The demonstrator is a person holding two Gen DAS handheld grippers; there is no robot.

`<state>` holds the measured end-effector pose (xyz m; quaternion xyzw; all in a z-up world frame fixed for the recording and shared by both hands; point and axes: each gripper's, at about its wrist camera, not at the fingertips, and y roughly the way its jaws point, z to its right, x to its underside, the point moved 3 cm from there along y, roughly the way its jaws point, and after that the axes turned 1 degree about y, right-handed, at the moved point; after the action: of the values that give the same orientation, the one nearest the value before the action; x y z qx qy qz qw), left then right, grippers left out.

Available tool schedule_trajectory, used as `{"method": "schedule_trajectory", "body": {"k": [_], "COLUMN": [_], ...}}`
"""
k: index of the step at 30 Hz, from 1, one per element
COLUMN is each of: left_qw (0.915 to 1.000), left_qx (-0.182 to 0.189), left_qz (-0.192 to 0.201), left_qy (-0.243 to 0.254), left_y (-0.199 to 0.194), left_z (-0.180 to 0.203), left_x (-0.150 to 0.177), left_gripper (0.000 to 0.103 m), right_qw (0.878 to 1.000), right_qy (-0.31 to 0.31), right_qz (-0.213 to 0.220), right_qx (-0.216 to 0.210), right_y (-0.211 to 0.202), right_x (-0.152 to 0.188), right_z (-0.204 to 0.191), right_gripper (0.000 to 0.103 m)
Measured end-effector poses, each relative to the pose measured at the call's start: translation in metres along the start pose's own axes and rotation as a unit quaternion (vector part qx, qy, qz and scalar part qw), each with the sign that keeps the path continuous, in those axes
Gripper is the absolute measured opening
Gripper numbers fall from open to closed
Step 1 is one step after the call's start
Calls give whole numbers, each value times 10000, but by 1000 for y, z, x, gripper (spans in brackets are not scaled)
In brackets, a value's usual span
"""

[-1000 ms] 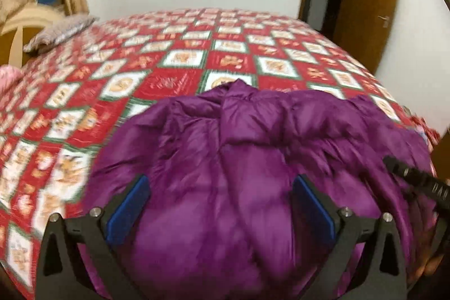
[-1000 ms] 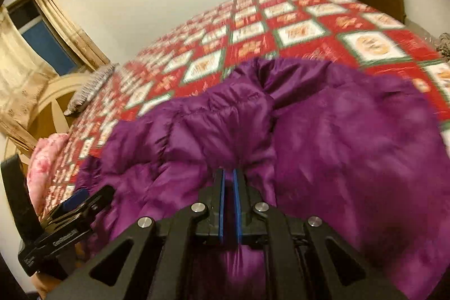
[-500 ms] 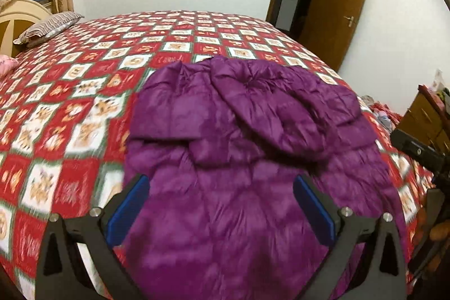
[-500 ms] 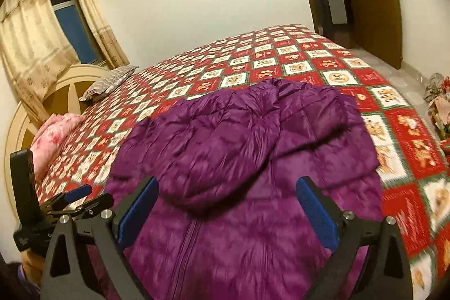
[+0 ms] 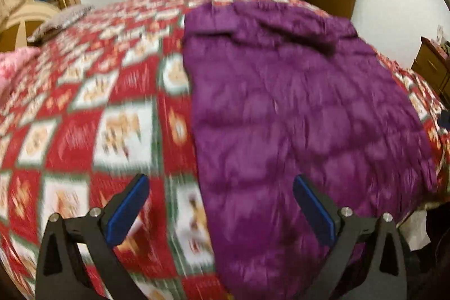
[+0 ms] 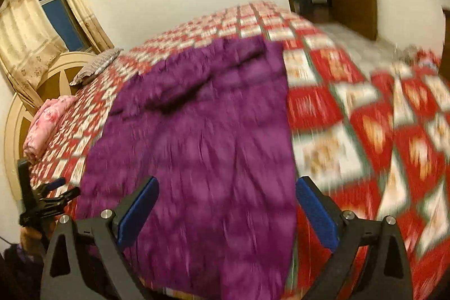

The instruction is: Fold large clothes

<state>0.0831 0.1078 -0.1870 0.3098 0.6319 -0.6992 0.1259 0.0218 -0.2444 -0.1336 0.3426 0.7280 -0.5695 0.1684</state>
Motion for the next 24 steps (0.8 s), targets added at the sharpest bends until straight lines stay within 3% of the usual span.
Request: {"method": "schedule_trajectory", "body": {"k": [3, 7, 10, 14, 17, 19, 22, 23, 24], "left_qw": [9999, 9995, 9984, 9968, 9971, 9976, 9962, 9955, 9948], "left_qx": [-32, 52, 91, 387, 505, 510, 733, 805, 861], "left_qz": [-130, -274, -380, -354, -294, -239, -209, -204, -183], "left_qy": [-59, -172, -406, -604, -485, -401, -422, -461, -504], "left_y": [4, 7, 7, 1, -1, -1, -2, -3, -3], "left_z": [0, -4, -13, -17, -9, -5, -3, -3, -4], "left_x": [16, 31, 40, 54, 58, 57, 56, 57, 57], "left_gripper": [103, 103, 103, 101, 92, 77, 62, 59, 50], "right_qw": [9991, 9970, 9933, 9908, 9907, 9914, 9917, 9917, 9917], "right_qy": [-20, -74, -452, -557, -350, -240, -170, -164, -132], "right_qz": [-284, -672, -806, -1194, -1303, -1280, -1271, -1274, -1282], "right_qx": [303, 373, 688, 300, 157, 135, 54, 44, 20], "right_y": [9, 26, 32, 37, 43, 44, 40, 39, 39], "right_x": [28, 52, 62, 78, 87, 90, 95, 96, 97], "right_z": [8, 10, 3, -7, -1, 5, 10, 12, 13], "right_gripper": [97, 95, 93, 88, 83, 81, 79, 72, 54]}}
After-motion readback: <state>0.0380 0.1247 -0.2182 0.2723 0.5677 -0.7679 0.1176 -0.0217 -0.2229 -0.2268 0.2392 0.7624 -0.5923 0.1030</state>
